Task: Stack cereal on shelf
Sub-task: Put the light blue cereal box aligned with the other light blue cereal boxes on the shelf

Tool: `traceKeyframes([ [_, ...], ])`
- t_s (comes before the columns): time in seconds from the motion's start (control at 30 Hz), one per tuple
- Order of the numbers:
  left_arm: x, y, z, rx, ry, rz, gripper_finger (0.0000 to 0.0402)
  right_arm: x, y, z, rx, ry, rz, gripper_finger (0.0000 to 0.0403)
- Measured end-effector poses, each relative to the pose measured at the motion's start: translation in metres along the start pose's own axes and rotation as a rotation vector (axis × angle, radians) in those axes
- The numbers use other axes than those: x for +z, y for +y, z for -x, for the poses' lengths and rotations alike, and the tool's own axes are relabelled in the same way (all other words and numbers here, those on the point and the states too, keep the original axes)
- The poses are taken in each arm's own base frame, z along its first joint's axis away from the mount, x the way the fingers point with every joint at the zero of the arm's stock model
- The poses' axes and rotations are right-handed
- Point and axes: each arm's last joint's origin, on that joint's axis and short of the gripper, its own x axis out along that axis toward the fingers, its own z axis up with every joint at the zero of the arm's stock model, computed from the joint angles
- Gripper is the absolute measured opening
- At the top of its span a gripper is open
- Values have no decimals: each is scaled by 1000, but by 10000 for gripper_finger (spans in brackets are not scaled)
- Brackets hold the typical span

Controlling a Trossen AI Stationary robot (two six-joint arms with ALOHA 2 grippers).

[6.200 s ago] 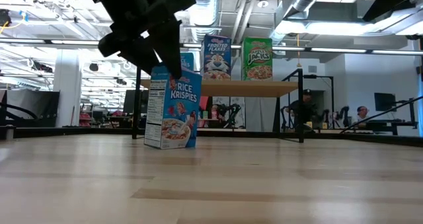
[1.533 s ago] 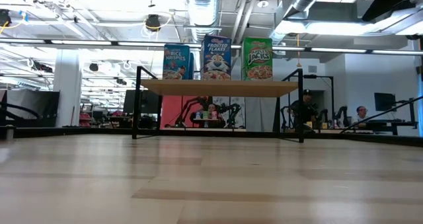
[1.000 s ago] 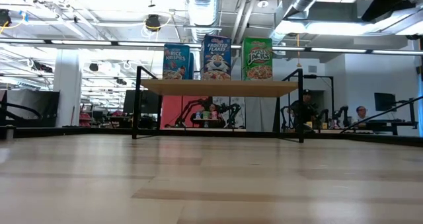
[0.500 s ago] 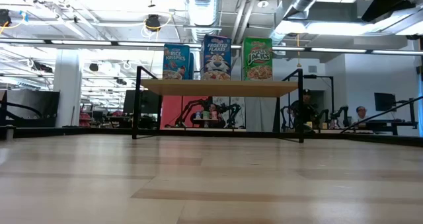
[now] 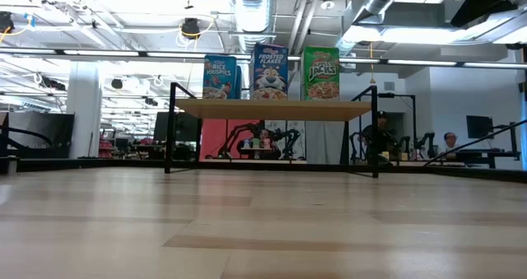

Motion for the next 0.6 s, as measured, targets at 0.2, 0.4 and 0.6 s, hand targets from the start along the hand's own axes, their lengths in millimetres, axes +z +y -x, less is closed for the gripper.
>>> traceKeyframes([
  [0.2,1,0,0,20,39,-648,254,0,0,0,-1,-1,23,286],
  [0.4,-1,2,0,13,126,-1145,254,0,0,0,-1,0,23,286],
  [0.6,-3,3,0,-3,171,-1346,254,1,0,0,2,-6,10,286],
])
